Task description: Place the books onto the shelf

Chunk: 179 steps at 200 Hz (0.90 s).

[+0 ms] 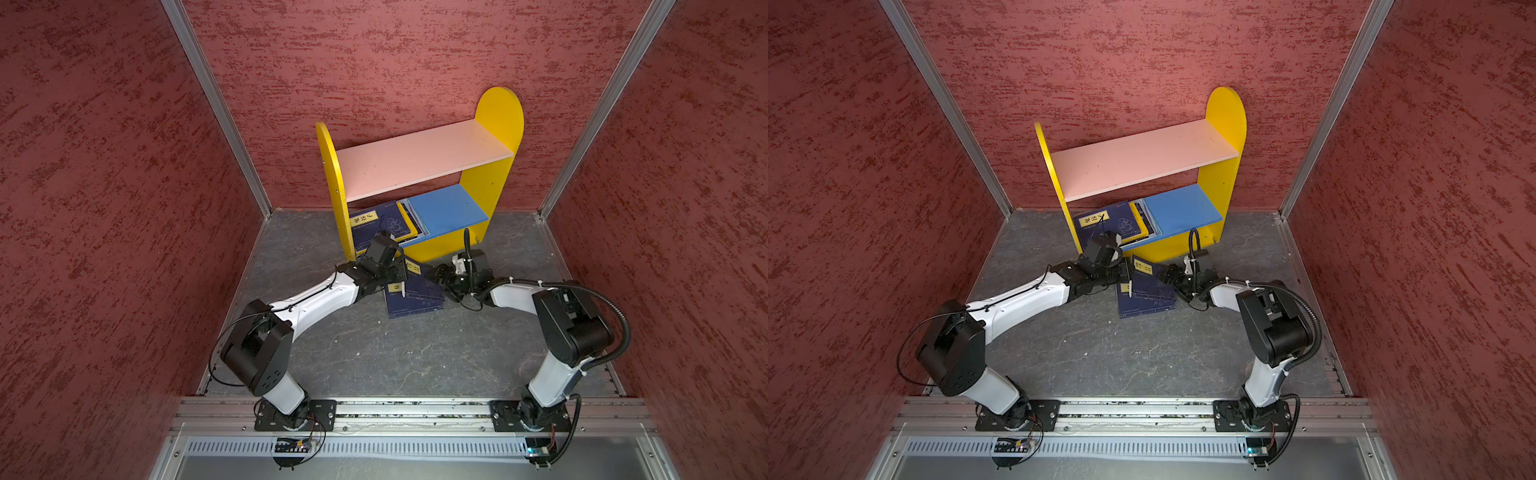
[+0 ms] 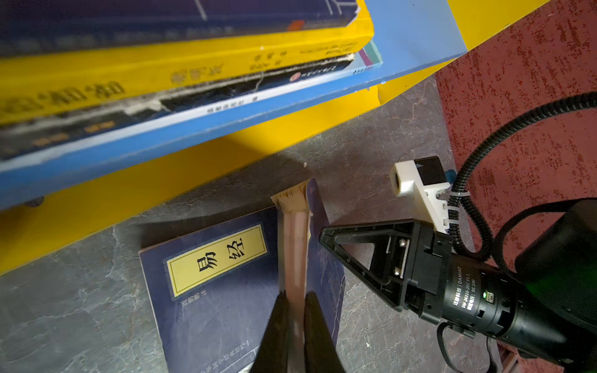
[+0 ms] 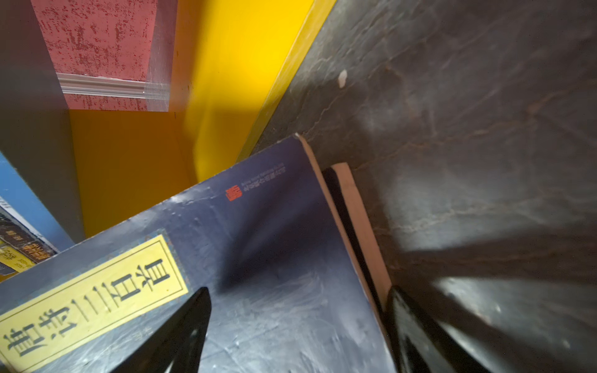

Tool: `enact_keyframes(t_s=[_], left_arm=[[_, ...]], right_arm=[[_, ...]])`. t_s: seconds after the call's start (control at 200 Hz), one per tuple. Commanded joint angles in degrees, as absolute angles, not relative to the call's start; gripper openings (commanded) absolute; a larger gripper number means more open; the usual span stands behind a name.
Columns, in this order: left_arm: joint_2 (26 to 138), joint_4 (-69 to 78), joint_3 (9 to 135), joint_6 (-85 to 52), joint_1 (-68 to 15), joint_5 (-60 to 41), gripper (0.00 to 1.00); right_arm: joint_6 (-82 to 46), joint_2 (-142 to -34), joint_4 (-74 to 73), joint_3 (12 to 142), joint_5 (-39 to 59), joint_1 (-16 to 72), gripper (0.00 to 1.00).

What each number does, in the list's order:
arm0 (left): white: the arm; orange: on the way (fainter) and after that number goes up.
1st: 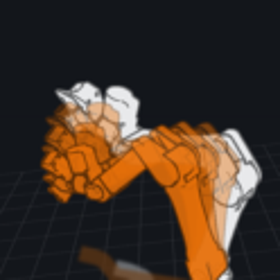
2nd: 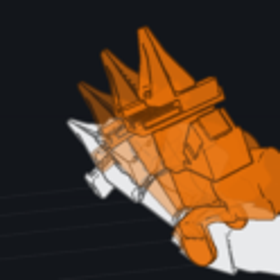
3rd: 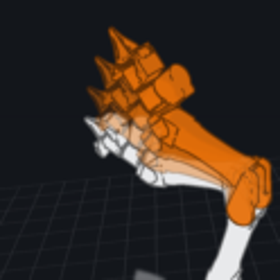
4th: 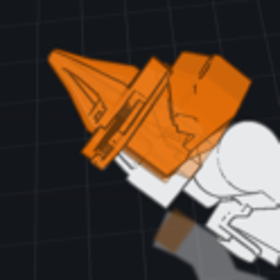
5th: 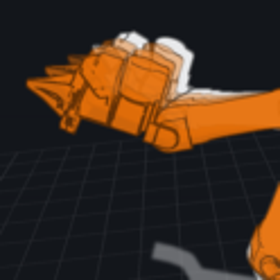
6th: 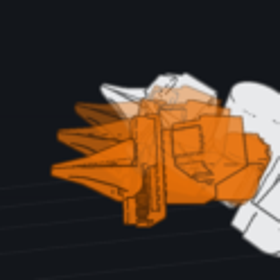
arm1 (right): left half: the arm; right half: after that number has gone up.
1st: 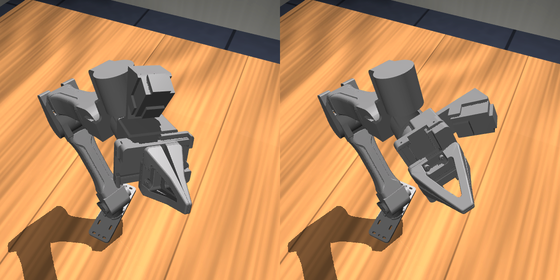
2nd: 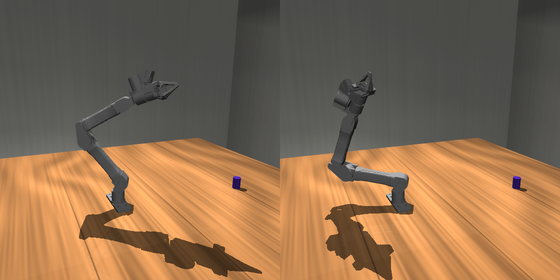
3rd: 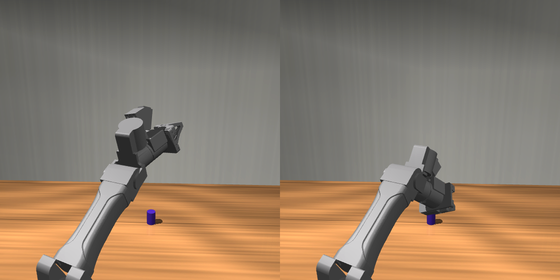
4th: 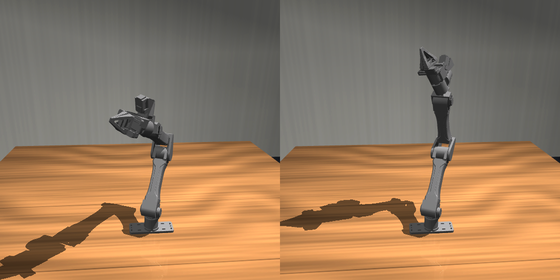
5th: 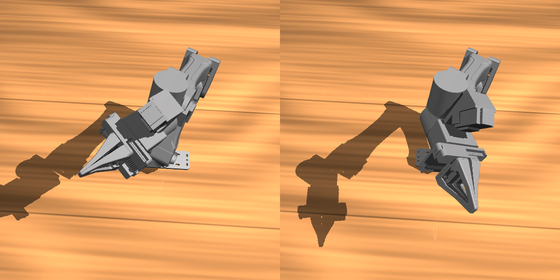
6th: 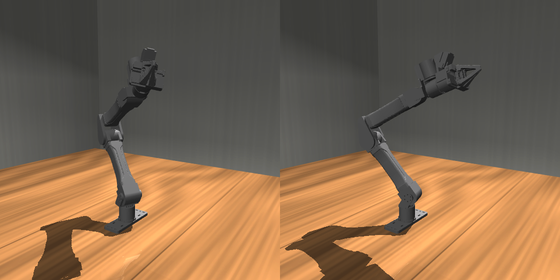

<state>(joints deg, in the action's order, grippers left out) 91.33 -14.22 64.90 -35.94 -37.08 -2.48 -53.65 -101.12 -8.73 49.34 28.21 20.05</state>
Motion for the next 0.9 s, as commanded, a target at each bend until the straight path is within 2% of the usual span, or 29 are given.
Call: enact_keyframes(t_s=[0.0,0.12,0.451,0.551,0.661,0.771,0.892], left_arm=[[91.6,-14.3,64.9,-35.1,-37.7,-4.6,0.13],[93.0,-14.3,65.3,-35.2,-37.7,-6.1,0.16],[96.4,-15.5,68.5,-34.3,-37.8,-10.3,0.15],[96.0,-15.5,68.3,-34.3,-37.8,-10.0,0.10],[95.0,-15.8,68.3,-33.9,-37.8,-8.9,0.00],[92.8,-16.6,69.0,-32.2,-37.6,-7.9,0.00],[89.7,-18.2,70.4,-29.1,-37.2,-8.7,0.00]], right_arm=[[-54.9,-98.1,-13.4,50.7,30.2,20.5,0.85],[-55.3,-97.6,-13.9,50.1,30.1,20.6,0.85],[-56.0,-97.6,-14.9,48.8,29.7,20.6,0.85],[-56.1,-97.6,-14.7,49.0,29.8,20.6,0.85],[-55.9,-97.3,-14.4,49.3,29.4,20.5,0.86],[-56.4,-96.4,-14.8,48.8,28.8,19.2,0.92],[-60.1,-94.6,-21.8,45.2,30.3,15.5,0.93]])
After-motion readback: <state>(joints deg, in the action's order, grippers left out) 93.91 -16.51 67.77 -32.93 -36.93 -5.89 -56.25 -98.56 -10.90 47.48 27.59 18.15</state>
